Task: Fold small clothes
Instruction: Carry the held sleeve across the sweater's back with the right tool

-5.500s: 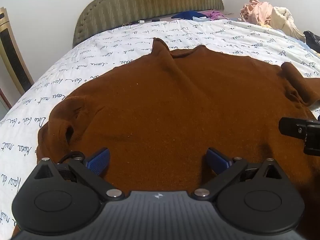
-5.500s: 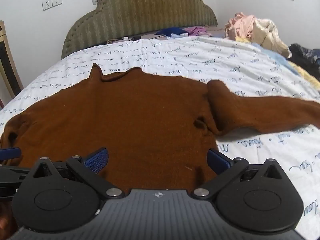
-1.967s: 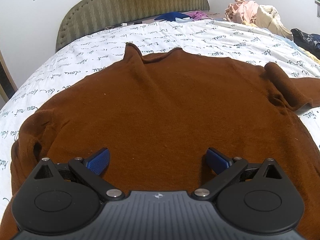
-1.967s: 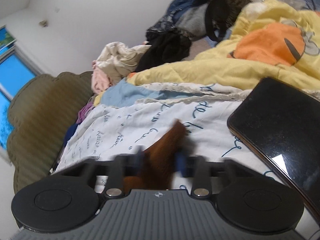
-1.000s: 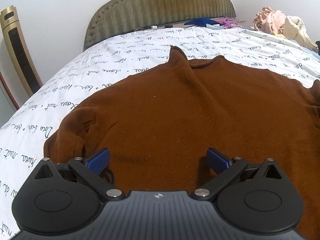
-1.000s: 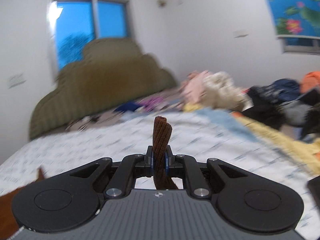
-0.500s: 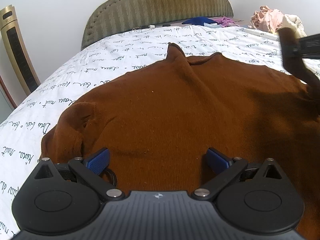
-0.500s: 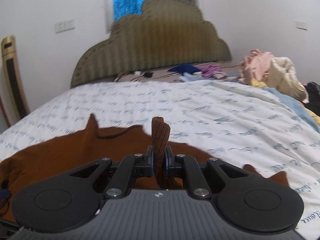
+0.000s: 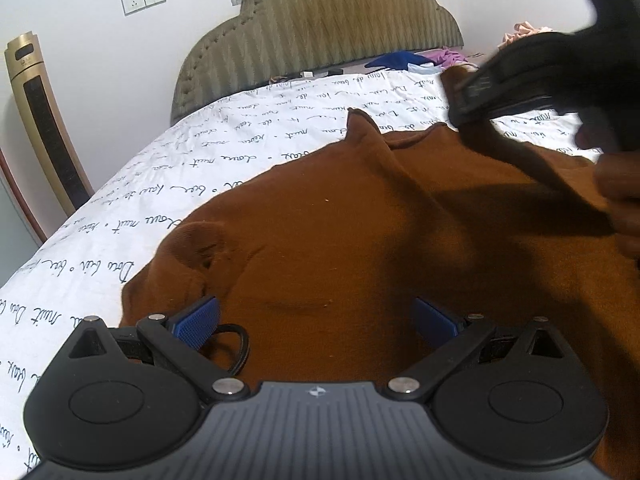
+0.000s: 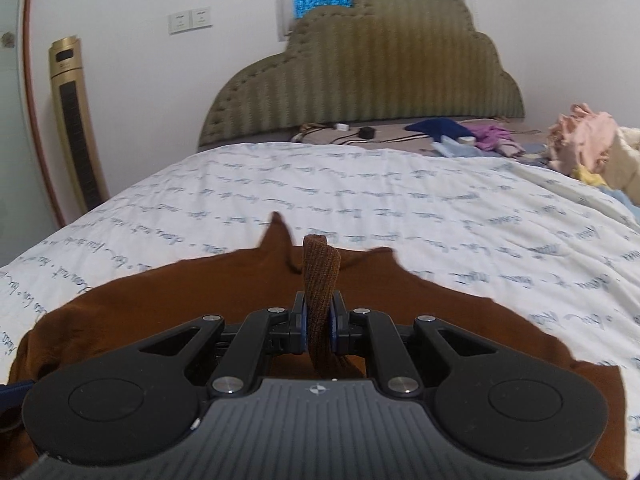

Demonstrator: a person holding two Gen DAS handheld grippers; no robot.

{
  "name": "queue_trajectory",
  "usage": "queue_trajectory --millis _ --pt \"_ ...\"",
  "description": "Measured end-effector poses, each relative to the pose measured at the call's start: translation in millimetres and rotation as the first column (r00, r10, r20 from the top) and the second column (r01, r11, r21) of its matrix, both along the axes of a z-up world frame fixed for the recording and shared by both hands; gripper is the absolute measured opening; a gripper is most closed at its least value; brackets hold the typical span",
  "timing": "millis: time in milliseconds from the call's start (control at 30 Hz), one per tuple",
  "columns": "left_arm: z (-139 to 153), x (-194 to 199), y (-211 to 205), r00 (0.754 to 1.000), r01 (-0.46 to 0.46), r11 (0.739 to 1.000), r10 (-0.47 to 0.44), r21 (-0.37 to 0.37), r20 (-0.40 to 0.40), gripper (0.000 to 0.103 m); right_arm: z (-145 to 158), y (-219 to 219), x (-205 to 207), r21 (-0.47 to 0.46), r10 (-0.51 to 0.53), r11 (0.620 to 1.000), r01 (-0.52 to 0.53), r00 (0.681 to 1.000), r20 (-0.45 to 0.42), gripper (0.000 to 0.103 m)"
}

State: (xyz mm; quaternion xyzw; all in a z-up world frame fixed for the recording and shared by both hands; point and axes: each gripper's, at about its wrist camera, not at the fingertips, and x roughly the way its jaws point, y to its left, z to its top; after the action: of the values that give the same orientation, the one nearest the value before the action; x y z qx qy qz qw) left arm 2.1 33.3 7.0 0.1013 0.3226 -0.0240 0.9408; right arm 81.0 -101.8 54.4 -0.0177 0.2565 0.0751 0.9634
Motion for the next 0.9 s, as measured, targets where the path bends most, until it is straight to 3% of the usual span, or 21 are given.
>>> queue_trajectory --millis 467,733,900 --pt "-1 -5 29 0.999 -0.045 0.999 0.045 -0.011 -0.012 0.103 -3 96 30 0.025 0.16 0.987 -0.16 0.987 -0.021 0.015" --pt "-1 -7 43 0.998 -0.066 0.998 0.066 -0.018 -0.017 0.103 -26 117 40 0.02 0.203 0.979 -0.201 0.974 -0.099 0.016" --pt "3 -12 46 0.997 -0.073 0.997 0.072 -0.023 -0.015 0.103 -38 109 45 0.123 0.244 0.967 -0.224 0.951 -0.188 0.032"
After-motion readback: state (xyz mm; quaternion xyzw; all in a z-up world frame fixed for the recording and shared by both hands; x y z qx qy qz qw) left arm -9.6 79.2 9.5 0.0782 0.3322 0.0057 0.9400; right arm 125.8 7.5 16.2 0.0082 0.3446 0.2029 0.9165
